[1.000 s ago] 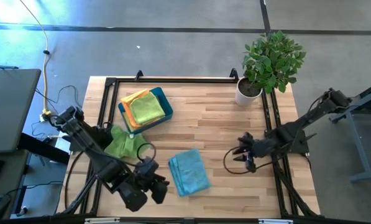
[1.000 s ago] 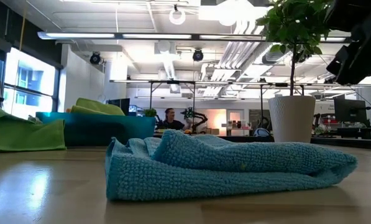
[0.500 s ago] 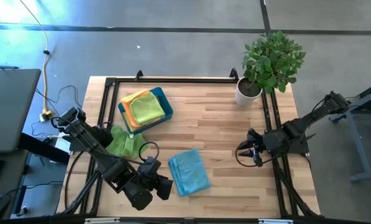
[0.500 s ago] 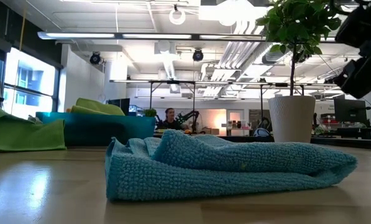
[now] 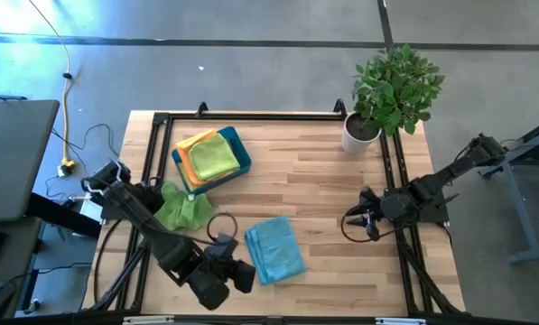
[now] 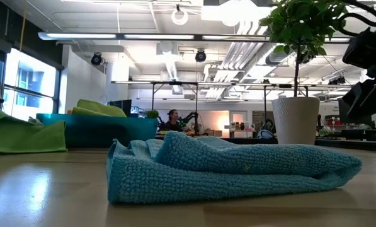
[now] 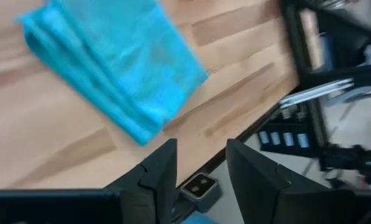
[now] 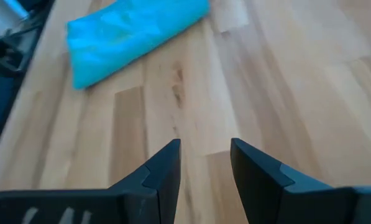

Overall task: Fold microfiber towels
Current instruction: Put the folded blue microfiber cloth into the bin

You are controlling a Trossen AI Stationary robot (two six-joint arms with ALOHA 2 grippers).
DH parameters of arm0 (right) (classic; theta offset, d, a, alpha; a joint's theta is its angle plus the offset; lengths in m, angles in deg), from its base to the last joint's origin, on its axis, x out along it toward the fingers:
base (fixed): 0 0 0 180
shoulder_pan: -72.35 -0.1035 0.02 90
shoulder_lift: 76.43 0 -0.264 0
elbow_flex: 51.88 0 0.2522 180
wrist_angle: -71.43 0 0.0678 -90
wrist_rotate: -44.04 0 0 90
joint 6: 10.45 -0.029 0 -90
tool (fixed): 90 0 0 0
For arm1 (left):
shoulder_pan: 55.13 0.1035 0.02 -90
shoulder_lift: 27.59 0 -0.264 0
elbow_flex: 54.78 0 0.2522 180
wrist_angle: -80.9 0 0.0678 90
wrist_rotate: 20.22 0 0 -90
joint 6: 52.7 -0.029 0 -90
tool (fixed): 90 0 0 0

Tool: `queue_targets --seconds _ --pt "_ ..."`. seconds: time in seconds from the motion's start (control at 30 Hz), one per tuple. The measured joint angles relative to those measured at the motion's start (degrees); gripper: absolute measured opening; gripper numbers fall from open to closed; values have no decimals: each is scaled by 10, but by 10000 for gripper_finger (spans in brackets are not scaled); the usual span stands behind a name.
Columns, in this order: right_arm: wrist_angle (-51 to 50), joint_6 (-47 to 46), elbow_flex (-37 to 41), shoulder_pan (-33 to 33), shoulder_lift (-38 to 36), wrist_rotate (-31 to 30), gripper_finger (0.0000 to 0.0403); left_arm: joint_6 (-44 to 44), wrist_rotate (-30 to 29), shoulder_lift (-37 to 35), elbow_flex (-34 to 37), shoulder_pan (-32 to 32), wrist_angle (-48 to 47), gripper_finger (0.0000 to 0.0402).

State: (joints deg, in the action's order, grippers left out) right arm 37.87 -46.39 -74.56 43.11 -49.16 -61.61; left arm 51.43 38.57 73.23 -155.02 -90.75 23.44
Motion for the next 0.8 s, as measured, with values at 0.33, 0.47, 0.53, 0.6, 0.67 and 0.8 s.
queue_targets --seconds 0.33,0.47,0.53,0.6,0.67,0.8 --pt "-35 -44 1 0 1 65 133 58 36 78 0 18 14 129" --pt "-35 -66 1 0 1 92 133 61 72 101 1 37 17 129" --pt "-35 -61 1 0 1 93 133 56 92 103 1 46 17 129" --pt "-35 -52 1 0 1 93 133 47 108 105 1 55 17 130" --pt "-35 -41 1 0 1 94 133 39 118 107 1 65 17 134" --pt "-35 -42 1 0 1 94 133 18 130 107 1 79 16 149"
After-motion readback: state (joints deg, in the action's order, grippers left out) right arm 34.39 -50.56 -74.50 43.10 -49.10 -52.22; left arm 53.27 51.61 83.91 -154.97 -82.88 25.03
